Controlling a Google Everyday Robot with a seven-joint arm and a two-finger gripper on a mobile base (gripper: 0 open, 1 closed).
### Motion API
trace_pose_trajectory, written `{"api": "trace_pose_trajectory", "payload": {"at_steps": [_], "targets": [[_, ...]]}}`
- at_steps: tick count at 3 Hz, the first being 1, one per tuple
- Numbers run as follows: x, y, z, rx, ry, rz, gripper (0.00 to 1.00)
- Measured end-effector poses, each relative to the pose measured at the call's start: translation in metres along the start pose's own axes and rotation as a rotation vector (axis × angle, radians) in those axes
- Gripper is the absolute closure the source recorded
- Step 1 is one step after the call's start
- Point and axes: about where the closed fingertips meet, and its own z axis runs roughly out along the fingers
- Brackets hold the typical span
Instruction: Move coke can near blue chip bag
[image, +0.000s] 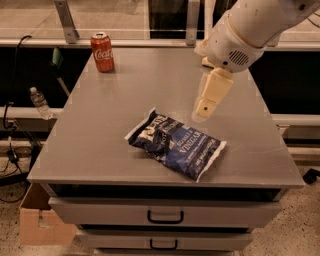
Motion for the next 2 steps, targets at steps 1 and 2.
{"api": "trace_pose_trajectory", "payload": {"at_steps": [1,2], "targets": [[-0.020,-0.018,0.017,0.017,-0.050,-0.002,0.00],[-0.049,-0.050,0.043,0.046,-0.137,0.025,0.00]]}}
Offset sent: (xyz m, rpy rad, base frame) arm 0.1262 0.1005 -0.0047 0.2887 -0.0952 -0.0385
